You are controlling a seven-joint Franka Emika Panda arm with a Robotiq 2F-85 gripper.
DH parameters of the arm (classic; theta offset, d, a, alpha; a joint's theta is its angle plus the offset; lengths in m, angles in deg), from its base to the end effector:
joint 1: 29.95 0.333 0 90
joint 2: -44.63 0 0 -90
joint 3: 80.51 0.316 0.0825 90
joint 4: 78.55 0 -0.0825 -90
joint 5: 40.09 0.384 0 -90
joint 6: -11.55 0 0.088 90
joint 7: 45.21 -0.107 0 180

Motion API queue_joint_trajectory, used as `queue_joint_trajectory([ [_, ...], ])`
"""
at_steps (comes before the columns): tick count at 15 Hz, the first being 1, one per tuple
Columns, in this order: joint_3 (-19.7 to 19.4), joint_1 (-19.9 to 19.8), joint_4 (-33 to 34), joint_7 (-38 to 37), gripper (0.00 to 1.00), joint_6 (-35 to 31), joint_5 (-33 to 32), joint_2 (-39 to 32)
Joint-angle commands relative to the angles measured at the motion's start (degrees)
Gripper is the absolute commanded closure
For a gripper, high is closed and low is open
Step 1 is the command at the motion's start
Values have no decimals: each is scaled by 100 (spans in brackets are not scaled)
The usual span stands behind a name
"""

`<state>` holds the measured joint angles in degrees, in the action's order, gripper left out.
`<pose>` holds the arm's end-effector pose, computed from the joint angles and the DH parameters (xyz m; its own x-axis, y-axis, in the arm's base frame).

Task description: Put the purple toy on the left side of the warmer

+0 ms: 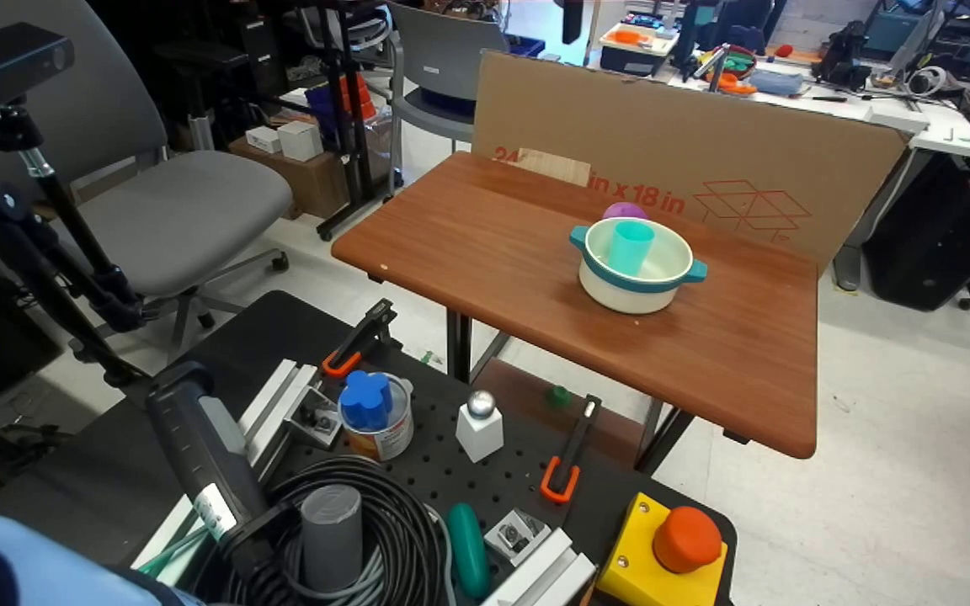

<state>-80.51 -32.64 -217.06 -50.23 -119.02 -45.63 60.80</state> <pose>0.4617 -0.0240 0.4306 0.9866 -0.0709 0.1472 -0.0818 -0.9943 0.0690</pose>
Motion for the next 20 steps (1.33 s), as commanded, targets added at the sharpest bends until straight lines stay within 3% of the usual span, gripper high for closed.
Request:
queue_joint_trajectory([
  [1,38,-122,915,-325,0,-167,-381,-1142],
  [10,-177,66,2938,-419,0,183,-491,-3351],
  [15,-185,171,3600,-193,0,292,-373,-4198],
  [20,-259,294,4313,-225,0,846,-439,-4955],
])
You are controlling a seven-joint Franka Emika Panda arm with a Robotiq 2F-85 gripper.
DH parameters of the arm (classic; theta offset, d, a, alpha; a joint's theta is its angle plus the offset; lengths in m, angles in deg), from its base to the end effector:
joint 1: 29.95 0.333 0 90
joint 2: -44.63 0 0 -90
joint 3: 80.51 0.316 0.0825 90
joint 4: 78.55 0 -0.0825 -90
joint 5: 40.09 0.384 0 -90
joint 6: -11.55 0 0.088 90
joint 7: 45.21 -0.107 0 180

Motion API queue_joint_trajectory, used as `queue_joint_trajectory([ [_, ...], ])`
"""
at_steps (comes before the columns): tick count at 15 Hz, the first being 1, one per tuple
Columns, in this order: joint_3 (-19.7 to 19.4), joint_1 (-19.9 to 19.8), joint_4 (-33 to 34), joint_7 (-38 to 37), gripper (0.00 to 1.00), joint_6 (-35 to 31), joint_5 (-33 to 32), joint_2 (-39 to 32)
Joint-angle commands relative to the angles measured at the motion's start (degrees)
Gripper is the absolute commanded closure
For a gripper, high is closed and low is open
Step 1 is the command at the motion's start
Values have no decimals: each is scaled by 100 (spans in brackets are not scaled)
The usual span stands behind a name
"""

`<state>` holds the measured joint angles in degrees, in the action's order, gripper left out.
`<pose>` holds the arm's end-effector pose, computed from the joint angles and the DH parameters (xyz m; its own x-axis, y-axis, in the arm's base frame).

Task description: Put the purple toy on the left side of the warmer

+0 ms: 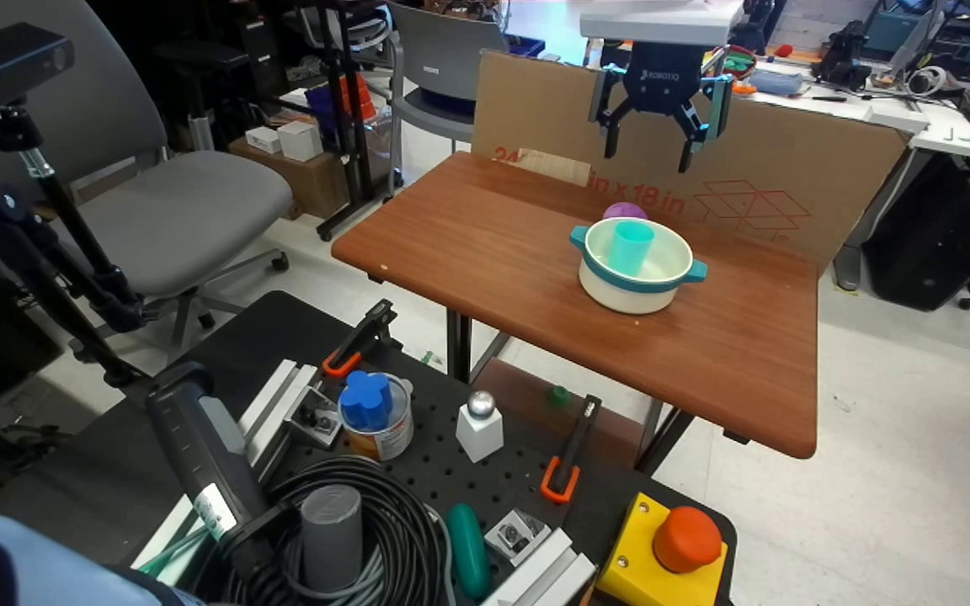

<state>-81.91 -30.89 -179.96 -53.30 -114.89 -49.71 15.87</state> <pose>0.6515 -0.0310 0.2737 0.9955 -0.0788 -0.0522 -0.0703 -0.9865 0.1481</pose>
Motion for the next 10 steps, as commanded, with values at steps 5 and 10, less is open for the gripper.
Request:
queue_joint_trajectory([
  [5,-172,161,1339,129,0,1003,-26,-1148],
  [10,-140,224,1887,273,0,1475,-19,-1658],
])
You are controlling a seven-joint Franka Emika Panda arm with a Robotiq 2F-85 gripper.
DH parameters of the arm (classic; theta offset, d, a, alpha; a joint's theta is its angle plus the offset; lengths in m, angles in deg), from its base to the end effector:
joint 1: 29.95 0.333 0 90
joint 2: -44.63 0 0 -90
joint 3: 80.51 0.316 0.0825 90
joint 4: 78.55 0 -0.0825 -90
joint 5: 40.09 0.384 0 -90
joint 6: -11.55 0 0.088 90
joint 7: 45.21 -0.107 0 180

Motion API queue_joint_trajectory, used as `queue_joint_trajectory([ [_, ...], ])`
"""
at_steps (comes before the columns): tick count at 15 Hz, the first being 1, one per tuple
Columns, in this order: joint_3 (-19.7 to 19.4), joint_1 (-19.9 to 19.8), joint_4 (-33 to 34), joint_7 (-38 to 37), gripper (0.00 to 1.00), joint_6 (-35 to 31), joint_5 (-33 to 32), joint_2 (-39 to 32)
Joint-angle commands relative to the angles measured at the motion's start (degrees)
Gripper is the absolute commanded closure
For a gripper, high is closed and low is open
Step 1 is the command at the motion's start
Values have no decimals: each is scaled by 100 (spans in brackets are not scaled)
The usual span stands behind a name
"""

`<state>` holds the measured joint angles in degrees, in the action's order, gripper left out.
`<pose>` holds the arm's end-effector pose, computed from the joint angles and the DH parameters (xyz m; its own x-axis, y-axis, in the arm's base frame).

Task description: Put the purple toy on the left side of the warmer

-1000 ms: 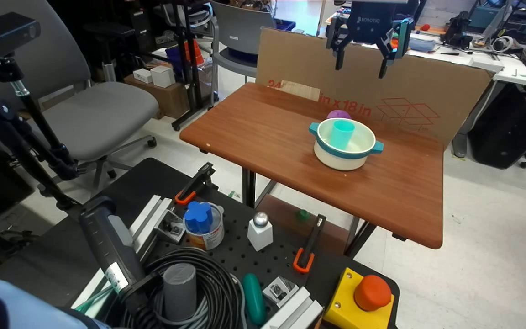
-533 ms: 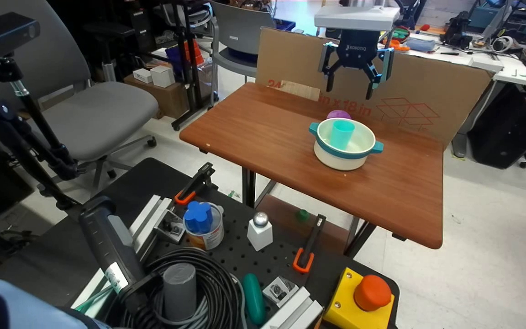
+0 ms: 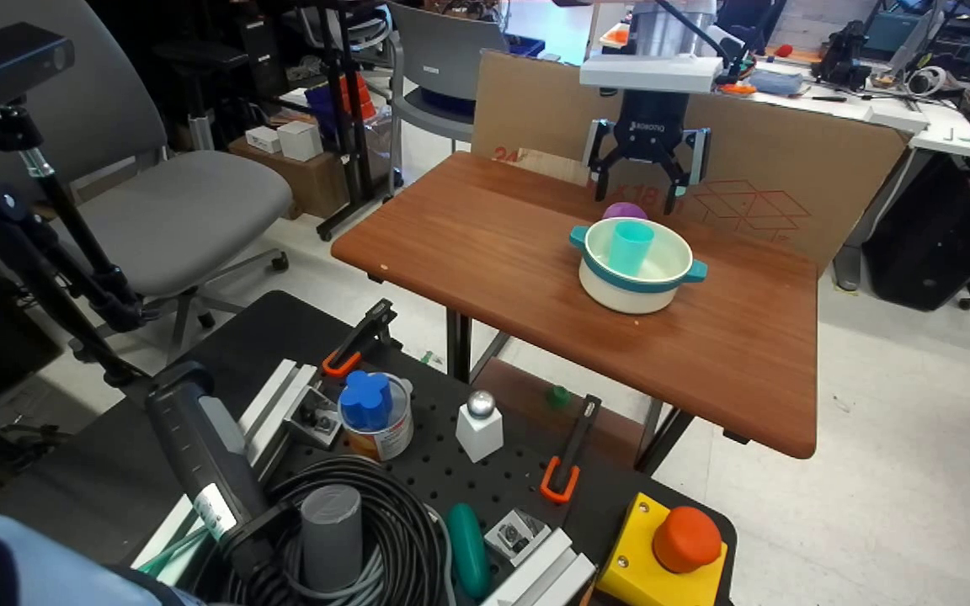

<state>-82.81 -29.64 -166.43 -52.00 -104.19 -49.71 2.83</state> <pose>0.6800 -0.0297 0.2081 0.9710 -0.0744 -0.2270 -0.0325 -0.9826 0.1831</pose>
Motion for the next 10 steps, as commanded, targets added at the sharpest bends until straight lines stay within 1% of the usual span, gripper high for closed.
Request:
queue_joint_trajectory([
  [1,-52,116,637,158,0,472,-24,-438],
  [2,-61,136,758,142,9,542,-27,-533],
  [3,-69,153,868,139,26,612,-33,-618],
  [6,-117,184,1234,64,51,821,-42,-875],
  [8,-141,184,1467,14,66,977,-10,-991],
  [10,-133,175,1626,-28,78,1035,31,-989],
])
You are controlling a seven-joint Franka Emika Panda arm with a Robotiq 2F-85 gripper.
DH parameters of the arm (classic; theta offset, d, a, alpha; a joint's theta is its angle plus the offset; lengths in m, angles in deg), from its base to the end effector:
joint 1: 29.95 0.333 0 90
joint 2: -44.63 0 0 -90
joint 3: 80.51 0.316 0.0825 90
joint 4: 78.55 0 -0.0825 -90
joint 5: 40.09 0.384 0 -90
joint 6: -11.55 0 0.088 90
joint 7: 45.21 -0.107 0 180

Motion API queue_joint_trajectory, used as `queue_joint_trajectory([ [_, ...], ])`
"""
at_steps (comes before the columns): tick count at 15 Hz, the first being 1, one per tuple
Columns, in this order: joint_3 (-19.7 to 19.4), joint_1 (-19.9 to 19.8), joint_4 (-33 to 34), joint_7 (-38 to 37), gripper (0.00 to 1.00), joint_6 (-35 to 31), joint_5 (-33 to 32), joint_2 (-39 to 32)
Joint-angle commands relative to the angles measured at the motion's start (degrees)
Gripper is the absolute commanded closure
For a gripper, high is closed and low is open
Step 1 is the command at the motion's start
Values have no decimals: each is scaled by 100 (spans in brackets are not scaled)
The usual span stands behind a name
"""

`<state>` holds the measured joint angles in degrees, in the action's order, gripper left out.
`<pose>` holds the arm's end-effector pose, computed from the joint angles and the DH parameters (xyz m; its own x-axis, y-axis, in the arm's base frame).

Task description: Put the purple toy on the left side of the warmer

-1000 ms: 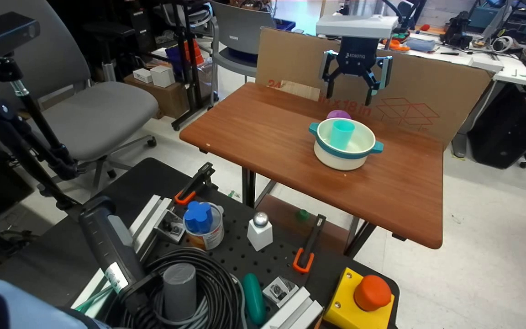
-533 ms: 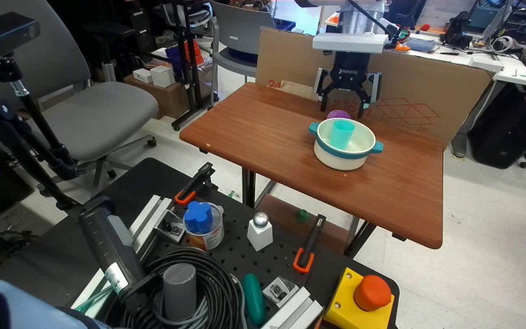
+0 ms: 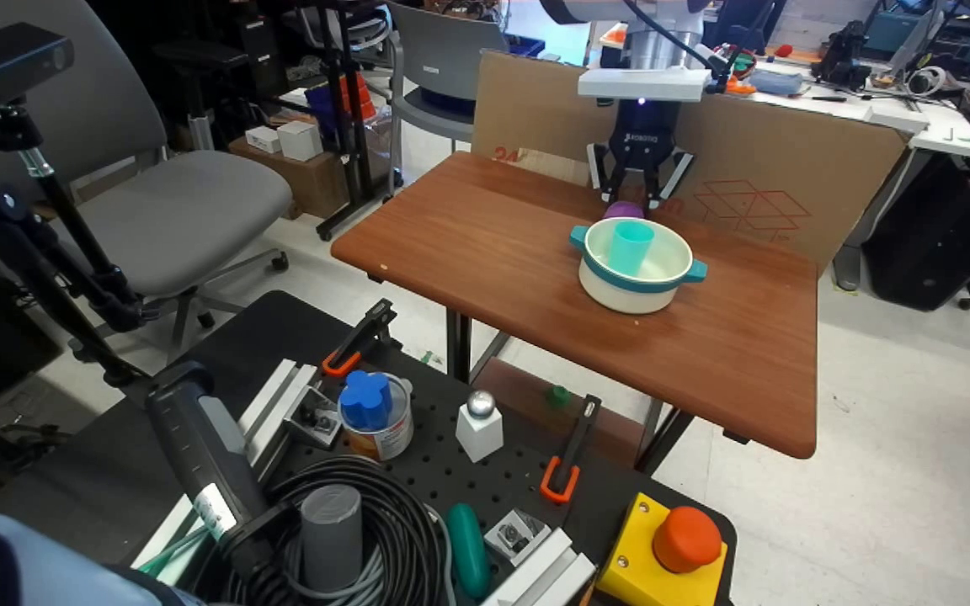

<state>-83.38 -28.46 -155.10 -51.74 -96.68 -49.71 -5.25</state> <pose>0.7035 -0.0225 0.1846 0.9522 -0.0775 -0.2954 -0.0154 -0.9782 0.2071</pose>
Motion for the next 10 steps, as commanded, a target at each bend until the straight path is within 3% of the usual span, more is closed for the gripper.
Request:
queue_joint_trajectory([
  [1,-61,57,547,-66,85,312,56,-150],
  [3,0,93,416,-101,97,109,102,123],
  [10,487,309,-1446,201,96,-1187,309,1692],
])
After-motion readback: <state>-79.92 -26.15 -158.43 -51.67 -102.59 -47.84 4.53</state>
